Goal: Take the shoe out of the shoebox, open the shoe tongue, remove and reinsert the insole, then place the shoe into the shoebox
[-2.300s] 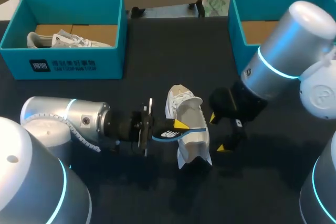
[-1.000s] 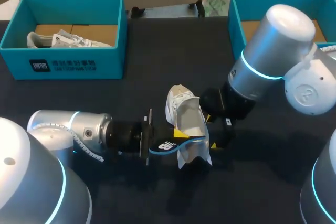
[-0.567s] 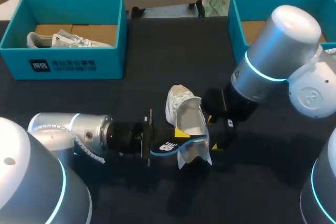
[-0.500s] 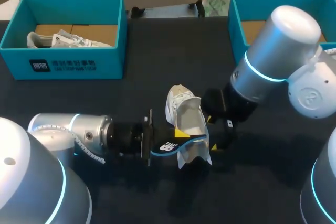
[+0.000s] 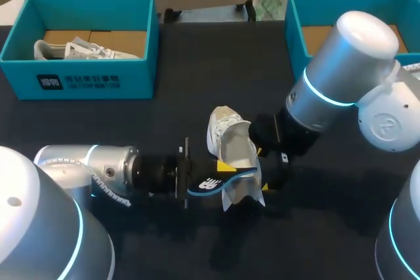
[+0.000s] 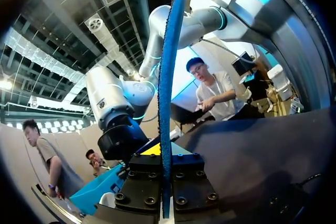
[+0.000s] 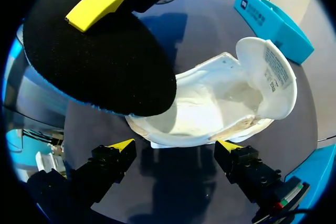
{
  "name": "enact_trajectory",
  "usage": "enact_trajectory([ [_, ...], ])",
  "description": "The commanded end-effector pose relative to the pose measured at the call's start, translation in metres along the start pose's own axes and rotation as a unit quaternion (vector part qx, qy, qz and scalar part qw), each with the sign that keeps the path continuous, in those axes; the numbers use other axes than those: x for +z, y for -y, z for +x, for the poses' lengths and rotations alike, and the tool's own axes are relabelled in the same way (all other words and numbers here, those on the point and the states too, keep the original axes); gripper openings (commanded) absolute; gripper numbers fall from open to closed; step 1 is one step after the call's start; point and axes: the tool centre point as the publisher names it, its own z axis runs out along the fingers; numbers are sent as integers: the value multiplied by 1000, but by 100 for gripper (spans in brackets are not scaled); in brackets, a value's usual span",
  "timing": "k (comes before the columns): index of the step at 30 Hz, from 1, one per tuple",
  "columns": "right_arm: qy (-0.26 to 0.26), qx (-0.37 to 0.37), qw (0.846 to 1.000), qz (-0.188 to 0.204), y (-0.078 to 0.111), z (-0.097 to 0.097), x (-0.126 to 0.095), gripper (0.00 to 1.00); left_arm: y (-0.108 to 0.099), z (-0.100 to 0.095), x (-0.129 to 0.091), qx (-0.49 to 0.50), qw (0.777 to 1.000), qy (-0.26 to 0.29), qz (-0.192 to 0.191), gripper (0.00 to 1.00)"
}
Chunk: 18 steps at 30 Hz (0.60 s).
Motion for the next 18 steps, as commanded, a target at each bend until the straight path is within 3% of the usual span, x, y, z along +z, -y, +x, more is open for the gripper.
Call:
enact_trajectory([
  [1, 1, 0, 1000, 0, 0, 1, 1, 100, -4, 2, -1, 0, 1000, 4, -8, 0],
  [12, 1, 0, 1000, 0, 0, 1, 1, 100, -23, 6, 2, -4, 999, -9, -39, 0],
  [18, 1, 0, 1000, 0, 0, 1, 1, 100, -26, 2, 4, -3, 999, -10, -36, 0],
])
